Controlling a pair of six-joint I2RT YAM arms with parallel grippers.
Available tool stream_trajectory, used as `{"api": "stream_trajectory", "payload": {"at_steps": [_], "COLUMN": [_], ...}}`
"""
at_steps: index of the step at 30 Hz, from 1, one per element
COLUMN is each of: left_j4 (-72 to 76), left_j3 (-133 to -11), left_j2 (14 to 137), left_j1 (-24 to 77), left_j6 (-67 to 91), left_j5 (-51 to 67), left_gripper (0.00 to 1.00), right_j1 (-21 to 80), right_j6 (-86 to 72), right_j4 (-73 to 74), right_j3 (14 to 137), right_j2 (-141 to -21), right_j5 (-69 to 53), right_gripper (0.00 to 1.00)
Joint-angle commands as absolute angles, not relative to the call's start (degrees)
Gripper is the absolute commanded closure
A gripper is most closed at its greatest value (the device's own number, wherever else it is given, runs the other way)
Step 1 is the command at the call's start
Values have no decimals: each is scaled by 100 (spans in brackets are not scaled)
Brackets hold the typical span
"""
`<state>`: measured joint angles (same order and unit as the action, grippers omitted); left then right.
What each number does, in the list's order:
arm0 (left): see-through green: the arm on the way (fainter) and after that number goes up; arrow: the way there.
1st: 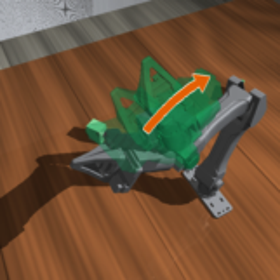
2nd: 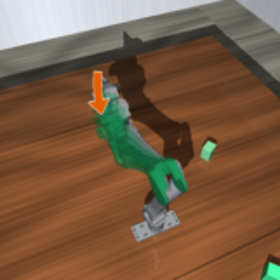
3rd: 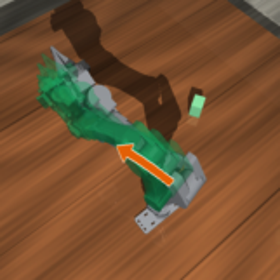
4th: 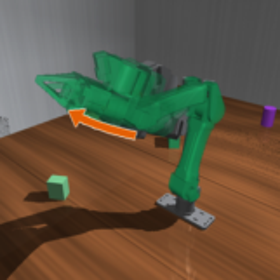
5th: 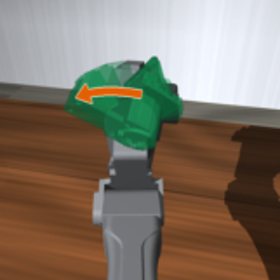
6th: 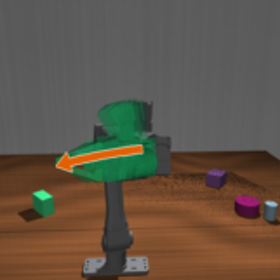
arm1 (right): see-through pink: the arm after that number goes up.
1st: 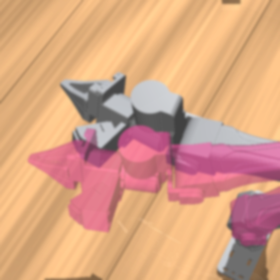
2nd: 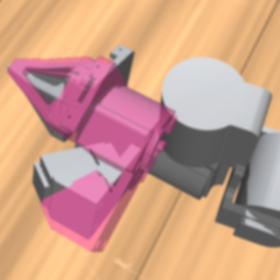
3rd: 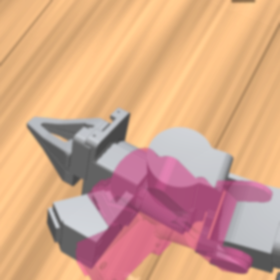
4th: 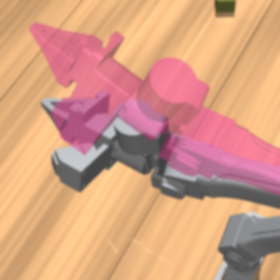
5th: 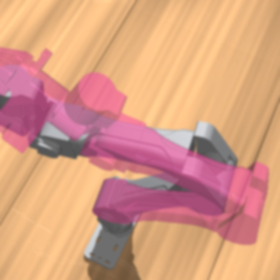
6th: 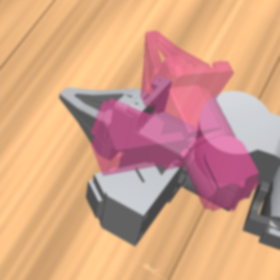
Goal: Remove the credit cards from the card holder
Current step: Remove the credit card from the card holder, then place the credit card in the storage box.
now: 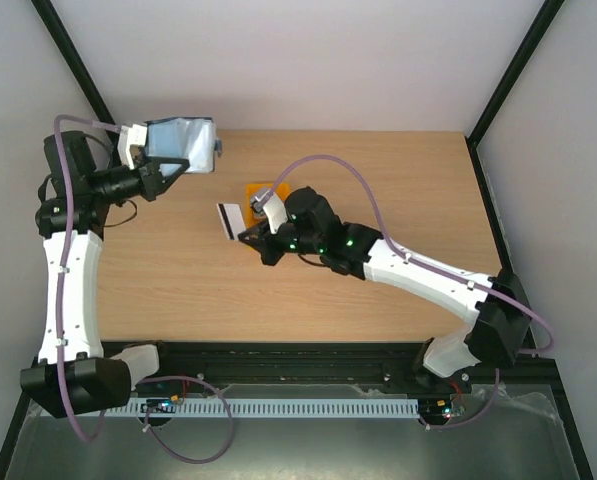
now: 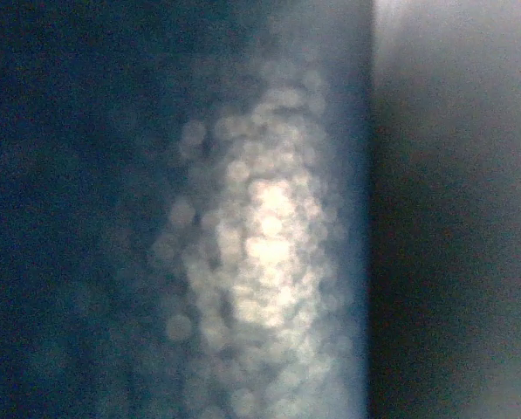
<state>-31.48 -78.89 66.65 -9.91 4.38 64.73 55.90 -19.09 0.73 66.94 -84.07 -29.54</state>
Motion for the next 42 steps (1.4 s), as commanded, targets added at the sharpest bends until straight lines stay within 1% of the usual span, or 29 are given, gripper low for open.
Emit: {"api": "stream_trajectory", "payload": {"at_steps": [1,5,8,10,12,13,14,16,17,18,19,20,23,26,29,34,36,37,39,41,42], "left_j4": [-2765,-2818,-2846,-2848,-2854,-2863,-2872,-2906,-2916,-2925,-2932,-2936,-2949,-2991,-3014,-3021,-3023,-3023,-3026,-3044,-3063], "left_j3": [-7508,-7481,-7478,-7468,-7458,-7454,-7447,-7439,-7437,-7436,-7429,-7420,-7394,-7407,-7422,-7427,-7435,-7428,-7419,-7409,-7417], "left_j2": [6636,6638,6636,6646,6668,6678,6687,6716,6735,6759,6787,6814,6899,6991,7092,7180,7181,7183,7165,7134,7123], "left_j1": [-1377,-1633,-1781,-1822,-1835,-1832,-1832,-1843,-1857,-1874,-1894,-1917,-1988,-2001,-2005,-2017,-2016,-2020,-2016,-2019,-2022], "left_j6": [997,1011,1017,1028,1028,1022,1001,946,928,915,902,893,875,820,783,774,773,773,773,746,727], "left_j5": [5814,5534,5507,5460,5402,5364,5341,5314,5309,5313,5323,5342,5395,5424,5456,5548,5572,5566,5535,5529,5528], "left_gripper": [92,92,92,92,92,92,92,92,92,92,92,92,92,92,92,92,92,92,92,92,92], "right_j1": [5527,5405,5235,5104,5007,4987,4991,5000,4996,5000,5001,5005,5074,5093,5122,5130,5126,5129,5158,5206,5217], "right_j6": [430,2314,3584,4436,5306,5796,6411,7798,8860,9605,10220,10638,11385,11971,12171,12154,12060,11987,11572,10074,8968], "right_j4": [2440,2645,2070,1476,266,-500,-1587,-4193,-5483,-6669,-7685,-8387,-9699,-10532,-10690,-10591,-10292,-9834,-7957,-5610,-3899], "right_j3": [7678,8167,8251,8127,7843,7506,7315,6422,6086,5849,5713,5654,5622,5481,5340,5288,5350,5418,5667,6119,6651], "right_j2": [-8476,-8989,-9393,-9607,-9840,-9936,-10028,-10209,-10337,-10500,-10664,-10770,-10953,-11045,-11032,-11047,-11049,-11018,-10828,-10539,-10422], "right_j5": [-563,1180,1958,2238,2723,3032,3369,3671,3615,3457,3223,2937,2153,1243,888,954,1172,1491,2598,3374,3594], "right_gripper": [98,98,98,98,98,98,98,98,97,97,98,98,98,98,98,98,99,98,98,98,99]}}
